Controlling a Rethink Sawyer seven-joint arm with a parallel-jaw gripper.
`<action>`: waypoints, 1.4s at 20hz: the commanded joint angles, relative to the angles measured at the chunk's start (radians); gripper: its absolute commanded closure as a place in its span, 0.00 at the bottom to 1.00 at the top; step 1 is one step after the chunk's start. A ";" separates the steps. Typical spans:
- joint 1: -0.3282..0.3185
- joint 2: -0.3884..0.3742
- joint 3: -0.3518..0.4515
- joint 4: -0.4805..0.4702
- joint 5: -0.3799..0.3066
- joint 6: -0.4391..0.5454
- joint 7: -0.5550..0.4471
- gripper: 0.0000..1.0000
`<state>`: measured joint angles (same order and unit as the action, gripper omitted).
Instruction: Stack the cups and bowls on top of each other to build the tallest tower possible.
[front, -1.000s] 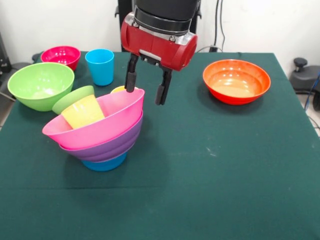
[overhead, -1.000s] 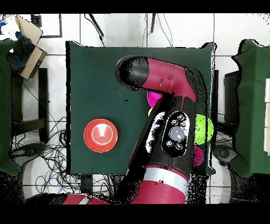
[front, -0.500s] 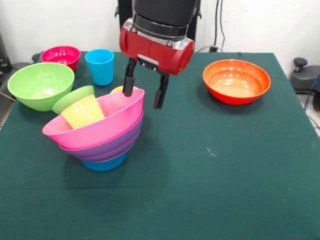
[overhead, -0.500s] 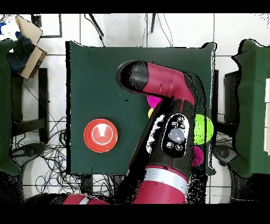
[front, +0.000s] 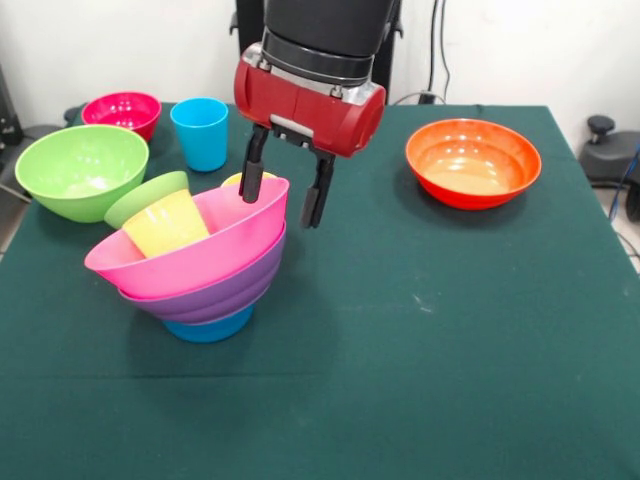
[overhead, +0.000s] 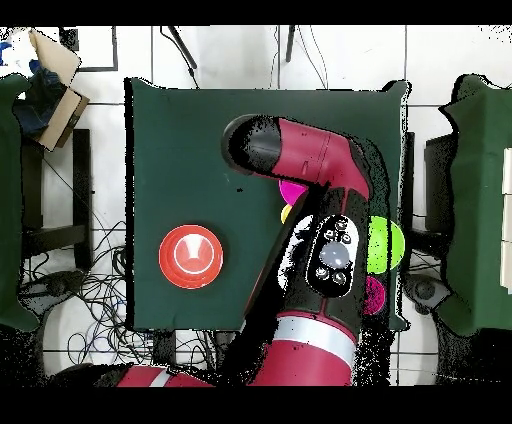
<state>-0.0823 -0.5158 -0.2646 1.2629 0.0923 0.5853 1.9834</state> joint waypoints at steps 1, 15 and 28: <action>0.000 0.090 0.070 0.040 -0.021 -0.062 0.122 0.00; -0.028 0.106 0.114 0.067 0.010 -0.117 0.124 0.00; -0.026 0.098 0.095 0.099 -0.001 -0.143 0.120 0.00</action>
<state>-0.0933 -0.4636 -0.2566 1.2637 0.0958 0.4641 1.9834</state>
